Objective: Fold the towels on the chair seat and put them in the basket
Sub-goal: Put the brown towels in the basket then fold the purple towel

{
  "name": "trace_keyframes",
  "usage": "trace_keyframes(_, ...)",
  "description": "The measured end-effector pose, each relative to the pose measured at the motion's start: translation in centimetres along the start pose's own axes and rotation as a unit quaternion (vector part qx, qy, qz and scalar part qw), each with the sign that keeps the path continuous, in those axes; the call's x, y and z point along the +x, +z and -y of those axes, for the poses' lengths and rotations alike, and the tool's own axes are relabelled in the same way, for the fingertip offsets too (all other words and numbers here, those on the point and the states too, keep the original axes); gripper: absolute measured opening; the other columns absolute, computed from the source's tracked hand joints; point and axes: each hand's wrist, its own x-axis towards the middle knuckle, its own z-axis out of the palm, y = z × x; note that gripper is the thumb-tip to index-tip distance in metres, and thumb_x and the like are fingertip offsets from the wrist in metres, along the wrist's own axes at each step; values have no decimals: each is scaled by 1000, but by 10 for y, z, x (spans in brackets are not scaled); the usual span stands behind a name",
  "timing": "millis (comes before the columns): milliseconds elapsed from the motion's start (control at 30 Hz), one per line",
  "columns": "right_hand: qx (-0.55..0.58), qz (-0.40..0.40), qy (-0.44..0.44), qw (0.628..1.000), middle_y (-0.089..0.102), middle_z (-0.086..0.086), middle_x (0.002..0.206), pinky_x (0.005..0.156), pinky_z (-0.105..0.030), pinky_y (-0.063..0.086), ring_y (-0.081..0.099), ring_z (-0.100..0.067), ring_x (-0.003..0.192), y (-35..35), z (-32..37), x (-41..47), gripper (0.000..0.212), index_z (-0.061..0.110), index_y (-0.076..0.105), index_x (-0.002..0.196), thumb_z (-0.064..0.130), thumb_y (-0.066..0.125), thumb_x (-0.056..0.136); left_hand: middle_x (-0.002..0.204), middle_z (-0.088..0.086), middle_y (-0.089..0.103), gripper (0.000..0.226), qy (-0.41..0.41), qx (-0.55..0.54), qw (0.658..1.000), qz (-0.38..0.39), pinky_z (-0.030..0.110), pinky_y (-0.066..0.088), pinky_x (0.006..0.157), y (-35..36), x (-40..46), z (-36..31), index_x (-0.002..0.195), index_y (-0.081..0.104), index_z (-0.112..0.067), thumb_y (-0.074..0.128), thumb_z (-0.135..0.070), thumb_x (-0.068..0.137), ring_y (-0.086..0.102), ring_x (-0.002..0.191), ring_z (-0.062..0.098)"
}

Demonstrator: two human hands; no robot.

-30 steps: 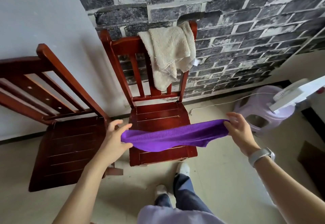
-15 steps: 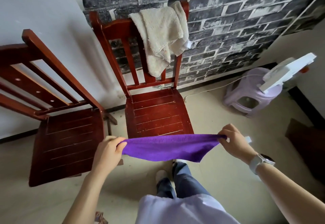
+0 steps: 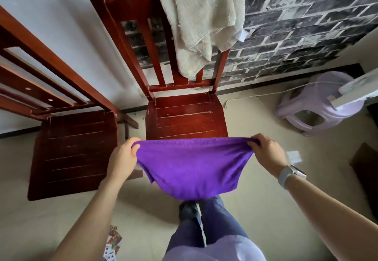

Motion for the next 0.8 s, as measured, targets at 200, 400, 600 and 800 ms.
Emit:
trace_keyframes(200,67,1,-4,998,68,-16,93,76,-36,45,60,-37,87,33,9,105,15,9,63,98,16,53,89,97,27,65,24,-36,47,998,-34,41,44,69,41,83,10,113,55,-5,46,-8,90,59,88,46)
trace_keyframes(400,105,-29,6,994,68,-22,88,80,-39,49,62,-41,82,71,18,194,17,4,63,99,11,51,89,84,25,64,26,-59,120,983,-125,36,33,59,85,159,37,97,56,-5,47,-30,93,60,79,46)
trace_keyframes(600,138,-45,48,988,68,-23,81,83,-38,50,65,-39,81,103,29,257,21,6,61,103,15,50,89,83,24,66,22,-136,-33,978,-152,39,51,70,123,223,53,92,58,-7,53,-29,90,65,76,40)
trace_keyframes(800,217,3,104,971,54,-16,126,93,-42,47,59,-37,105,132,24,280,44,10,40,132,8,47,88,121,20,55,36,-184,-184,959,-114,47,47,92,156,239,55,123,46,-4,53,-10,88,60,99,37)
